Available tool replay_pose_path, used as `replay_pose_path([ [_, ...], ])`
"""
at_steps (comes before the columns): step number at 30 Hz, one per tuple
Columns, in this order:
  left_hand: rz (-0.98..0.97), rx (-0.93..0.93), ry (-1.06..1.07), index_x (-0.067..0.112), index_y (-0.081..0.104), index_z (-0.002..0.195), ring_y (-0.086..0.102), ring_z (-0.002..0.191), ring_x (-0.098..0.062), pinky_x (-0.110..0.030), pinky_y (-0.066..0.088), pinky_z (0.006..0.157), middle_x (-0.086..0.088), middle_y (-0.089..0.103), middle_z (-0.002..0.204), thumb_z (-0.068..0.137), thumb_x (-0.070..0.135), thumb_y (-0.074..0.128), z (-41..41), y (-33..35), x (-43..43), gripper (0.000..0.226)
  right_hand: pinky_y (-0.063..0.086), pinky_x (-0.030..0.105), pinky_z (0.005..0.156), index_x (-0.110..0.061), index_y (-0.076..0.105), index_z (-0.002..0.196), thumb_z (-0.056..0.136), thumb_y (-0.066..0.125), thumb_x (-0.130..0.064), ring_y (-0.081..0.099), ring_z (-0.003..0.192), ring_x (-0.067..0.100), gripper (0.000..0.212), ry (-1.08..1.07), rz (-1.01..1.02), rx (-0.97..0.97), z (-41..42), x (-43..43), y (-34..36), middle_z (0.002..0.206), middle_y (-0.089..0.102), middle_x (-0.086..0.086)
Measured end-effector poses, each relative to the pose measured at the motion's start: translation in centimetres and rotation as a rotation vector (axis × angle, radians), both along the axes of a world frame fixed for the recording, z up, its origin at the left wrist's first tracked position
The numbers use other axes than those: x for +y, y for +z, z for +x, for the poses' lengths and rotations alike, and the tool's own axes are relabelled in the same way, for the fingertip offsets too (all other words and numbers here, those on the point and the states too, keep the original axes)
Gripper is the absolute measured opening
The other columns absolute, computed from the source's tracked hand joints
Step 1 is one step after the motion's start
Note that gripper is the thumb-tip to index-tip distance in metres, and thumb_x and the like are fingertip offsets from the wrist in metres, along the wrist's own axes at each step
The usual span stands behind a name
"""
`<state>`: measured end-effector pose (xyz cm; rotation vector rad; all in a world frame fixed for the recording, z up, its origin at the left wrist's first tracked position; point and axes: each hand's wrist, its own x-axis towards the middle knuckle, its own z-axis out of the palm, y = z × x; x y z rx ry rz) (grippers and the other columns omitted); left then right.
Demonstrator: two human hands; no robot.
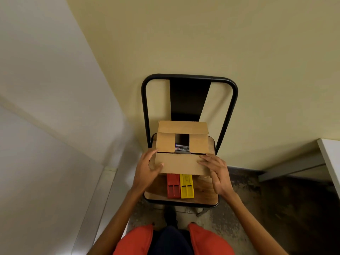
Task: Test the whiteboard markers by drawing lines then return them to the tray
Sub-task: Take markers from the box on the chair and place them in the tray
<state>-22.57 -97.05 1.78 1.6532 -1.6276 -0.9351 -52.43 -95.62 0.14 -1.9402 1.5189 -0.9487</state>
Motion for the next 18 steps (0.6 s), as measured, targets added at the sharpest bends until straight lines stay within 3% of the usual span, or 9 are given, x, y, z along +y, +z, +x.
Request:
replay_pose_path([
  [5, -0.010, -0.189, 0.018, 0.028, 0.050, 0.141, 0.036, 0.137, -0.020, -0.041, 0.042, 0.103, -0.006, 0.030, 0.156, 0.089, 0.029, 0.072, -0.7, -0.4, -0.4, 0.057, 0.036, 0.044, 0.111, -0.024, 0.065, 0.130, 0.081, 0.042, -0.021, 0.040, 0.140, 0.017, 0.054, -0.021, 0.023, 0.301, 1.0, 0.6, -0.6, 0.143, 0.055, -0.008],
  [9, 0.063, -0.236, 0.063, 0.031, 0.052, 0.135, 0.038, 0.138, -0.034, -0.054, 0.045, 0.104, -0.012, 0.029, 0.155, 0.085, 0.031, 0.076, -1.5, -0.4, -1.0, 0.055, 0.034, 0.040, 0.110, -0.026, 0.068, 0.125, 0.082, 0.043, -0.022, 0.046, 0.134, 0.017, 0.050, -0.078, 0.030, 0.344, 1.4, 0.6, -0.6, 0.137, 0.060, -0.008],
  [12, 0.076, -0.234, 0.068, 0.030, 0.058, 0.124, 0.042, 0.134, -0.028, -0.051, 0.043, 0.106, -0.007, 0.034, 0.151, 0.083, 0.036, 0.076, -1.9, 0.4, -2.0, 0.046, 0.034, 0.034, 0.101, -0.022, 0.074, 0.111, 0.084, 0.043, -0.021, 0.059, 0.112, 0.015, 0.041, -0.205, -0.010, 0.203, 2.1, -0.2, 1.5, 0.112, 0.072, -0.005],
  [14, 0.106, -0.247, 0.039, 0.028, 0.060, 0.120, 0.048, 0.127, -0.024, -0.048, 0.045, 0.104, -0.002, 0.043, 0.142, 0.083, 0.041, 0.075, -2.1, 1.0, -3.1, 0.042, 0.034, 0.033, 0.096, -0.020, 0.075, 0.102, 0.088, 0.044, -0.023, 0.058, 0.101, 0.013, 0.034, -0.298, 0.009, 0.145, 2.6, -1.7, 3.2, 0.100, 0.073, -0.005],
  [18, 0.202, -0.369, 0.003, 0.024, 0.050, 0.130, 0.047, 0.125, -0.025, -0.043, 0.044, 0.101, -0.005, 0.046, 0.135, 0.083, 0.041, 0.073, -3.4, 2.5, -5.7, 0.055, 0.032, 0.040, 0.099, -0.019, 0.072, 0.104, 0.092, 0.050, -0.028, 0.051, 0.117, 0.019, 0.026, -0.281, 0.203, 0.256, 3.5, -5.8, 5.1, 0.114, 0.070, -0.002],
])
